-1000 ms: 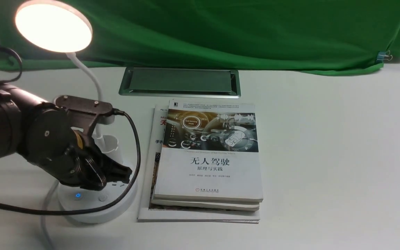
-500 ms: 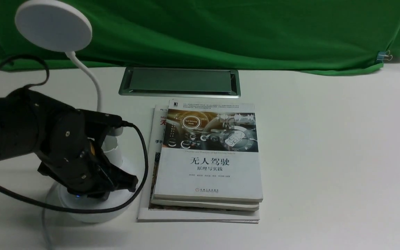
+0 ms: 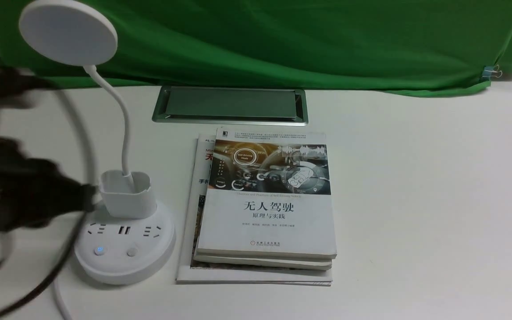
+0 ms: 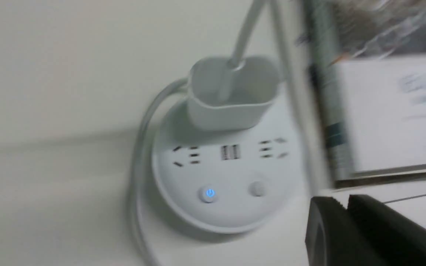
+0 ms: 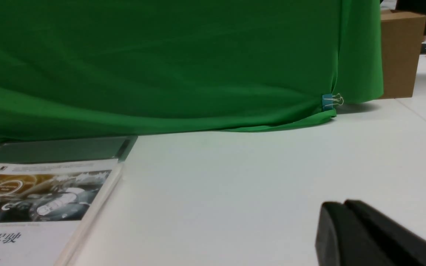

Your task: Turn off the desk lamp on the white desktop by hand.

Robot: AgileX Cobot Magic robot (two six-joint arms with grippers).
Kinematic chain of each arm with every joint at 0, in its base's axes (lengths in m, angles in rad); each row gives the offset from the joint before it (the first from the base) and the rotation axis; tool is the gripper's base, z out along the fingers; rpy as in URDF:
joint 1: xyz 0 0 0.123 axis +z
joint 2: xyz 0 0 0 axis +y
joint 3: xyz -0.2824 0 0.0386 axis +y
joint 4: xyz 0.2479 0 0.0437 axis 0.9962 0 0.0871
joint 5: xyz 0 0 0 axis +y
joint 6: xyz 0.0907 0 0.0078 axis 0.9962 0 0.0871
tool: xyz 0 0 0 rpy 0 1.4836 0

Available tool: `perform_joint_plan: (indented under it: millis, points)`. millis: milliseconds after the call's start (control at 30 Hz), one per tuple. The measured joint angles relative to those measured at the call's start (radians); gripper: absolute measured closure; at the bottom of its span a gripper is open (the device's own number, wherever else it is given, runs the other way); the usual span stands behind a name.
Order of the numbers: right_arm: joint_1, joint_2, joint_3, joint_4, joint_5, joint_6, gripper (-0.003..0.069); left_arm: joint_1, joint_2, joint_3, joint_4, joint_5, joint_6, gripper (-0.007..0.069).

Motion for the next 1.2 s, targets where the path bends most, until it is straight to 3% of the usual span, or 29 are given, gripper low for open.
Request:
perform_joint_plan:
  millis: [333, 733, 1000, 1200]
  points:
    - [0.000, 0.000, 0.000, 0.000, 0.000, 0.000, 0.0622, 0.000, -0.496, 0.112, -0.006, -0.026, 0.003, 0.0580]
    - [0.000, 0.000, 0.000, 0.000, 0.000, 0.000, 0.0622, 0.007, -0.676, 0.179, 0.002, -0.062, 0.003, 0.0571]
    - [0.000, 0.000, 0.000, 0.000, 0.001, 0.000, 0.0622, 0.235, -0.854, 0.406, -0.036, -0.206, 0.004, 0.0566]
    - [0.000, 0.000, 0.000, 0.000, -0.001, 0.000, 0.0622, 0.316, -0.867, 0.602, -0.021, -0.390, 0.004, 0.0562]
